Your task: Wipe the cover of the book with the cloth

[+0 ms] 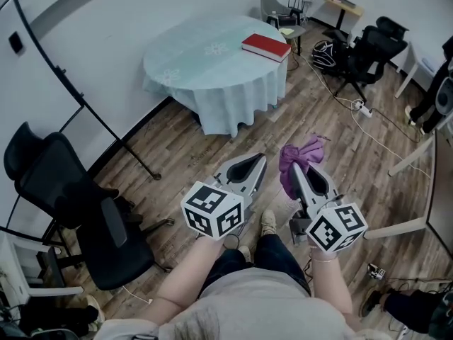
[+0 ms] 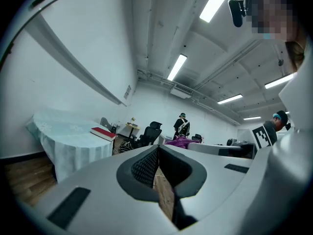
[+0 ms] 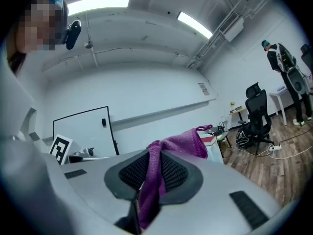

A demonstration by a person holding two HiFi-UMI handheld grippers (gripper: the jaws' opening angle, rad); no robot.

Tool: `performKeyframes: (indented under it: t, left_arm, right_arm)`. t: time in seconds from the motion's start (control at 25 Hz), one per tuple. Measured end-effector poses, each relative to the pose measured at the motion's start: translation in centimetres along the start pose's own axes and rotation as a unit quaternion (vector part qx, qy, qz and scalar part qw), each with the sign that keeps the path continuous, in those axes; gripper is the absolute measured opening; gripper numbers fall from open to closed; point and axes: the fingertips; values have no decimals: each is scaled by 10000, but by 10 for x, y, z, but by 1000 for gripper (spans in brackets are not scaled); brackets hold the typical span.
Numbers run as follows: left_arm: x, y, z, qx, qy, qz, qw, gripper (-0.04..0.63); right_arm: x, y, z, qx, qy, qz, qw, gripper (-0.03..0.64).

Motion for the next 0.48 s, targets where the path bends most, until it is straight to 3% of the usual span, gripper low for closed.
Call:
performKeyframes:
  t: [0.2, 0.48]
  left_arm:
    - [-19, 3, 23, 11, 80, -111, 9999, 18]
    - [-81, -20, 72, 93, -113, -62, 9999, 18]
  right_arm:
    - [17, 2, 31, -104, 13, -36, 9999, 71]
    - [54, -12, 106, -184, -181, 60, 9996, 71]
Point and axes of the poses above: the fingertips, and each gripper's own axes: z forward along the fingers, x to its right, y out of its underside, and after that the axes turned 15 degrees about y, right-handed
